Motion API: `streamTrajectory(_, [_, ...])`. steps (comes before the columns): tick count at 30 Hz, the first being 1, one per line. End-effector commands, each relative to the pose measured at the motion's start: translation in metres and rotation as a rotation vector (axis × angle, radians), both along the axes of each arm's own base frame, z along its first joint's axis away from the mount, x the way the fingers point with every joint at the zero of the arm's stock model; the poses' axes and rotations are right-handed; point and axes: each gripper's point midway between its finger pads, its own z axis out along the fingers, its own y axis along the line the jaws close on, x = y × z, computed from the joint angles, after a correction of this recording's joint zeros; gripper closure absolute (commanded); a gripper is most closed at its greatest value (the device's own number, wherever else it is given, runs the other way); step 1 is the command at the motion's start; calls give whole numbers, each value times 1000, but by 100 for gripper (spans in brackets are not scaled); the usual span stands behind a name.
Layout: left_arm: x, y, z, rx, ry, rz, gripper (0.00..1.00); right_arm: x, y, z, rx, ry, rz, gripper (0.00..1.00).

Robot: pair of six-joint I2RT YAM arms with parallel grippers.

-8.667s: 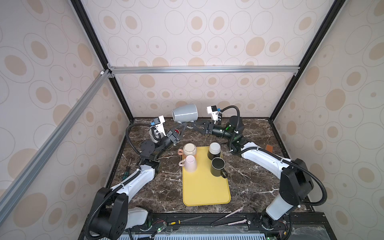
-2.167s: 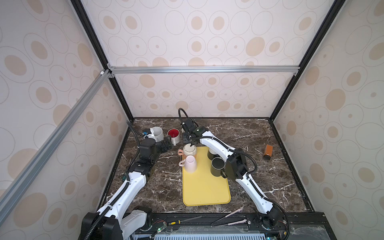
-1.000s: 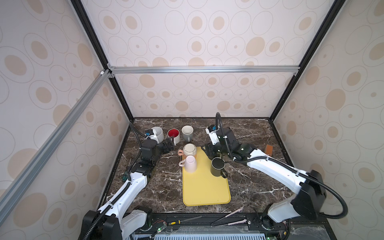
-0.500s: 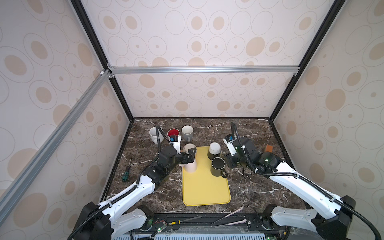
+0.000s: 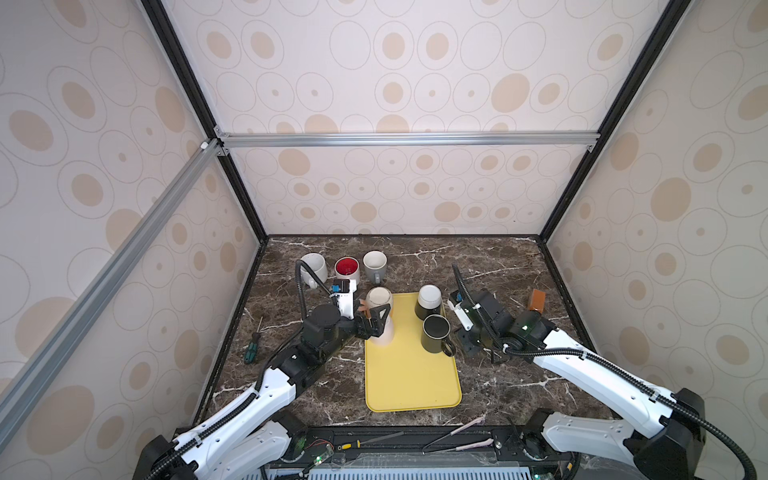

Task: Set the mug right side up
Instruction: 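Lower the right gripper onto the black mug's base and close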

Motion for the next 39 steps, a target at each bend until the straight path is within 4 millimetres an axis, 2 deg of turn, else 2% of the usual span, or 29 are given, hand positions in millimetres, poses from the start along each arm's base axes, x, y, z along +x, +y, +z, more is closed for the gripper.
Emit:
streamTrajectory(1, [-3,-3,3,-44,5,-27,0,-5,-2,-15,-32,32,34,42])
streamTrajectory(16, [-1,-3,-9,-72,15,-24,0,-2,12,-45,-2,72,47,43])
streamTrajectory(20, [0,-3,-10,-71,11,-24,0,0,11,-54,-33,95,34,47])
streamTrajectory(26, [0,-2,-23,-53,31,-18,0,0,19,-66,-14,125,43,49])
streamTrajectory(39, [3,-2,-37,-21,56,-19,0,10,24,-81,-21,138,4,66])
